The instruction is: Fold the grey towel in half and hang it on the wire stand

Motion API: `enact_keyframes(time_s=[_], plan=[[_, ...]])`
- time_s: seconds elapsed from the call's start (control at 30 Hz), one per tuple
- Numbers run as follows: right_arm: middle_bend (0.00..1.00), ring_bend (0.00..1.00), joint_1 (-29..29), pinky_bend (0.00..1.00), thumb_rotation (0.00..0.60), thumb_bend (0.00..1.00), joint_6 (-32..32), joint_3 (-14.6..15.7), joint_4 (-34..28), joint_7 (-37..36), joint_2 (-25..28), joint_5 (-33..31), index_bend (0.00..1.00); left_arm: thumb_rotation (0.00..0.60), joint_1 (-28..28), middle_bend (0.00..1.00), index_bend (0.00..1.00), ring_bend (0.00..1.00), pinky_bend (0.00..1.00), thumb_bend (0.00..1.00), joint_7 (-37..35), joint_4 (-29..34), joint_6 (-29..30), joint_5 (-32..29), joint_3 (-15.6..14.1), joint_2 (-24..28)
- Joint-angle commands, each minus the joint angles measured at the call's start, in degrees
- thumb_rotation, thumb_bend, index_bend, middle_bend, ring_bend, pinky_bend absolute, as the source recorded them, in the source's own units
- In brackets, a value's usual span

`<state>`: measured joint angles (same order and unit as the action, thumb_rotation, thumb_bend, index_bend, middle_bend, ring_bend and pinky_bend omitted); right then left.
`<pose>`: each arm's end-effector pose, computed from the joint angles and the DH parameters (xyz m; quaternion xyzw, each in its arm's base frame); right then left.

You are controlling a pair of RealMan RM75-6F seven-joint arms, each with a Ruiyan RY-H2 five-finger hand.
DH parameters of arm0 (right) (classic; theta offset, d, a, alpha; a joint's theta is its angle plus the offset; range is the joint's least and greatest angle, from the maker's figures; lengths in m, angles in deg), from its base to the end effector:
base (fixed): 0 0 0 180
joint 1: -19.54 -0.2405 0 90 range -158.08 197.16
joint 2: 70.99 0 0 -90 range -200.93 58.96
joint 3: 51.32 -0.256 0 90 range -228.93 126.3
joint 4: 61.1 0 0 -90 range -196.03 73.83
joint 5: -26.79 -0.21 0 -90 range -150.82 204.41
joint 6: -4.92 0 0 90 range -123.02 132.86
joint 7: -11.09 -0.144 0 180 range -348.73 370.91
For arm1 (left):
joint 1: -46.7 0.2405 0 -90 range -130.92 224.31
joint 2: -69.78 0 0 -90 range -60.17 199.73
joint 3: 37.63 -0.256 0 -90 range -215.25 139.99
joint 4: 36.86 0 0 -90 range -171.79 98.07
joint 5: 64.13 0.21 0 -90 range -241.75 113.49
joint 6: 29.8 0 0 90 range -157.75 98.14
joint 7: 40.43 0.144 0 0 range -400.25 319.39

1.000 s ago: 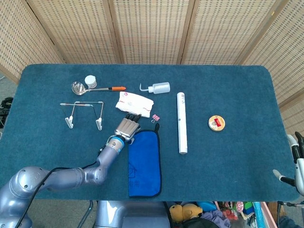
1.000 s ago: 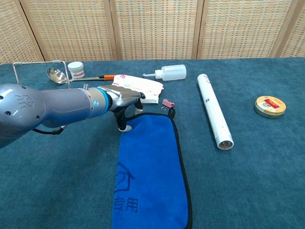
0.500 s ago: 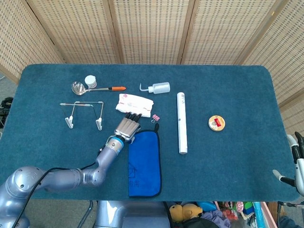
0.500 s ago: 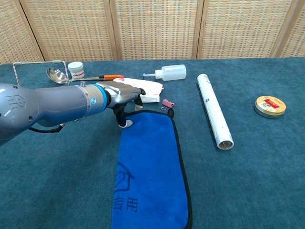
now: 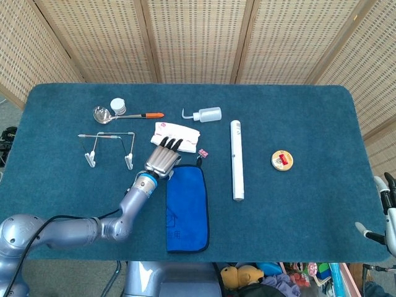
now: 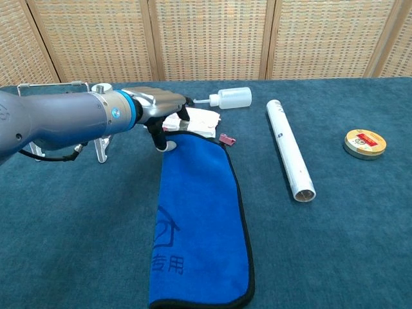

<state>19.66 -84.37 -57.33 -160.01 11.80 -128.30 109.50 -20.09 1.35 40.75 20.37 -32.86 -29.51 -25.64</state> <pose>-0.3092 -0.1636 0.2059 0.5409 -0.3791 0.3883 0.6426 -0.0644 0.3928 -0.0614 -0.8043 -0.3174 -0.2552 0.4327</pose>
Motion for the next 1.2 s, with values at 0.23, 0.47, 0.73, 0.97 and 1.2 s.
enact_keyframes(time_s=[0.23, 0.47, 0.73, 0.97, 1.2], plan=[[0.00, 0.00, 0.15, 0.00, 0.600, 0.00, -0.25, 0.10, -0.13, -0.34, 0.17, 0.32, 0.00, 0.600, -0.53, 0.00, 0.83, 0.00, 0.00, 0.57, 0.86, 5.33, 2.67, 0.10, 2.98, 6.81], [0.00, 0.00, 0.31, 0.00, 0.600, 0.00, -0.56, 0.23, -0.30, -0.42, 0.18, 0.68, 0.00, 0.600, -0.69, 0.00, 0.83, 0.00, 0.00, 0.57, -0.09, 6.81, 3.07, -1.73, 5.72, 11.89], [0.00, 0.00, 0.02, 0.00, 0.600, 0.00, -0.01, 0.27, -0.29, 0.18, 0.00, 0.57, 0.00, 0.600, 0.68, 0.00, 0.84, 0.00, 0.00, 0.57, -8.57, 5.30, 0.41, 1.65, 11.29, 20.01], [0.00, 0.00, -0.32, 0.00, 0.600, 0.00, 0.61, 0.05, -0.17, 0.88, -0.39, -0.18, 0.00, 0.600, 2.14, 0.00, 0.85, 0.00, 0.00, 0.58, -15.71, 2.19, -4.13, 4.79, 13.44, 25.35], [0.00, 0.00, -0.69, 0.00, 0.600, 0.00, 1.32, 0.00, -0.17, 1.73, -0.69, -0.67, 0.00, 0.600, 4.66, 0.00, 0.85, 0.00, 0.00, 0.58, -22.92, -1.33, -7.40, 8.11, 14.20, 29.35]])
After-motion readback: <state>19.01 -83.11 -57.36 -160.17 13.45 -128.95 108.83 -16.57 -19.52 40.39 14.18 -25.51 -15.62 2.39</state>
